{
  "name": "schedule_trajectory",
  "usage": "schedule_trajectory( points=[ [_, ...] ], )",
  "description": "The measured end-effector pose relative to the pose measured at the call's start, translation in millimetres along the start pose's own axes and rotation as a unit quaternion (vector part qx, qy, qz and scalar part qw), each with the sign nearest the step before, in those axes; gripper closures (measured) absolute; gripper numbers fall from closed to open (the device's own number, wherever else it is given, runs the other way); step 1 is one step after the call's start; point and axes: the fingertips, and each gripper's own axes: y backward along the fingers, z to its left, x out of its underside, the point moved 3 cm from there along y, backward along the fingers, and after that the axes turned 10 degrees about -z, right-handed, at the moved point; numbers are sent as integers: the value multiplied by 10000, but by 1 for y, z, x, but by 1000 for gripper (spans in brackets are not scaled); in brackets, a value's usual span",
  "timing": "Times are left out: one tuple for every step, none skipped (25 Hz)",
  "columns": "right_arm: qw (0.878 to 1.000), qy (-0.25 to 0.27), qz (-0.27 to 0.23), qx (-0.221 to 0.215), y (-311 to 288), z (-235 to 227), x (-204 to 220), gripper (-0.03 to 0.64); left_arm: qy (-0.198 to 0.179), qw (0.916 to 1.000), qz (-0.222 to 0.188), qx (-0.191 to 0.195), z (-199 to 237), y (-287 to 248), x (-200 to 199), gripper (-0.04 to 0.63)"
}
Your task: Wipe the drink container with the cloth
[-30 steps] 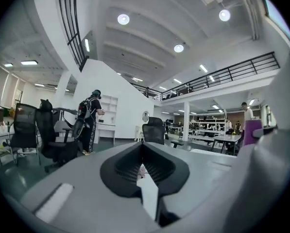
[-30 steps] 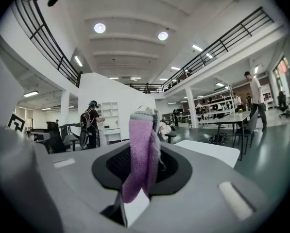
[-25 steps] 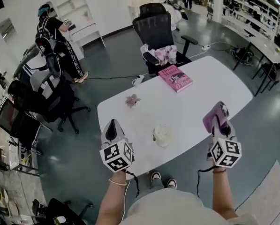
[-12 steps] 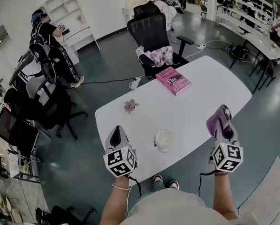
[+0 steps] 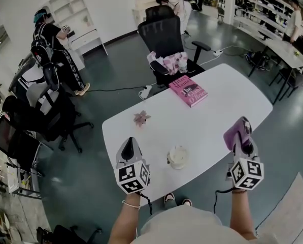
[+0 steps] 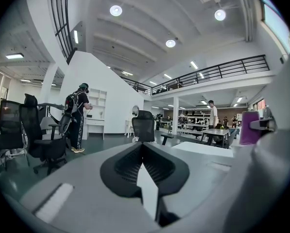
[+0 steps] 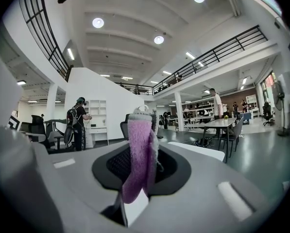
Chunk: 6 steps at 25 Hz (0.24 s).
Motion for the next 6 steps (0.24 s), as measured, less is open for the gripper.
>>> schedule_trajectory(
  points=[
    [10000,1,5,10,0,0,1,537,13,10000,1,3,0,-1,1,597],
    [10000,1,11,23,0,-1,2,537,22,10000,2,3,0,-1,2,597],
    [10000,-5,17,38,0,-2,2,538,29,10000,3,5,-1,-1,2,597],
    [10000,-16,22,55,0,-2,3,537,34,10000,4,10,-1,-2,3,597],
    [10000,-31,26,74,0,-3,3,538,38,10000,5,17,-2,-2,3,597],
    [9999,-47,29,94,1,-4,3,538,42,10000,7,26,-3,-2,3,597]
  ],
)
